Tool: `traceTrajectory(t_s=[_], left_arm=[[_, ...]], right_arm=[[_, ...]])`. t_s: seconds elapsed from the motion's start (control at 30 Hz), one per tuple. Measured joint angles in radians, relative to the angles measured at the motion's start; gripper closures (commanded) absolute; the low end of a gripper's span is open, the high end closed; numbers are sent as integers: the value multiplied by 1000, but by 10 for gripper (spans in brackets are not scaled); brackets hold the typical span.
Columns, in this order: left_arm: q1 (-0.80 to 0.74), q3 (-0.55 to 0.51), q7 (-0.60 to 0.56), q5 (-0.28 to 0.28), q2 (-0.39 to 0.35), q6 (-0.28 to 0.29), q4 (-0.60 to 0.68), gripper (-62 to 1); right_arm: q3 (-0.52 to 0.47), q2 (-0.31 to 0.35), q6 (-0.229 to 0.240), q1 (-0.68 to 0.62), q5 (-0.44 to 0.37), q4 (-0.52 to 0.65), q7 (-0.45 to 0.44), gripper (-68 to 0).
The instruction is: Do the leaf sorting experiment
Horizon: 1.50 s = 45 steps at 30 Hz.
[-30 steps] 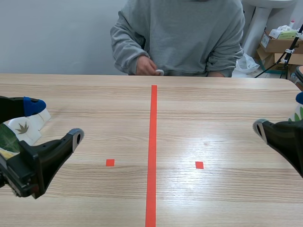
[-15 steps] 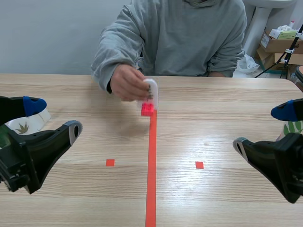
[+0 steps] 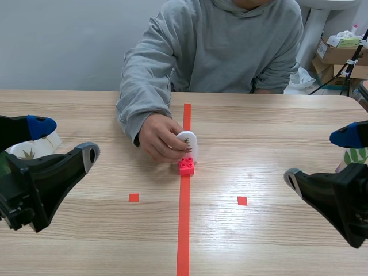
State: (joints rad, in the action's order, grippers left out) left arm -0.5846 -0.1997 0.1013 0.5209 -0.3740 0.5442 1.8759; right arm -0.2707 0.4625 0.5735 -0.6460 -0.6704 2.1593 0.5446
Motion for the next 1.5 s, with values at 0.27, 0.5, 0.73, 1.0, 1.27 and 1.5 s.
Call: traceTrajectory(t_s=[0.27, 0.5, 0.73, 1.0, 1.27, 1.5], left_arm=[[0, 0, 0, 0, 0, 0, 0, -585], [0, 0, 0, 0, 0, 0, 0, -585], [0, 0, 0, 0, 0, 0, 0, -585], [0, 0, 0, 0, 0, 0, 0, -585], [0, 0, 0, 0, 0, 0, 0, -585], [0, 0, 0, 0, 0, 0, 0, -585]], right_arm=[[0, 0, 0, 0, 0, 0, 0, -569], [0, 0, 0, 0, 0, 0, 0, -569], [0, 0, 0, 0, 0, 0, 0, -569], [0, 0, 0, 0, 0, 0, 0, -569], [0, 0, 0, 0, 2, 0, 0, -569], [0, 0, -1, 0, 23, 0, 0, -569]])
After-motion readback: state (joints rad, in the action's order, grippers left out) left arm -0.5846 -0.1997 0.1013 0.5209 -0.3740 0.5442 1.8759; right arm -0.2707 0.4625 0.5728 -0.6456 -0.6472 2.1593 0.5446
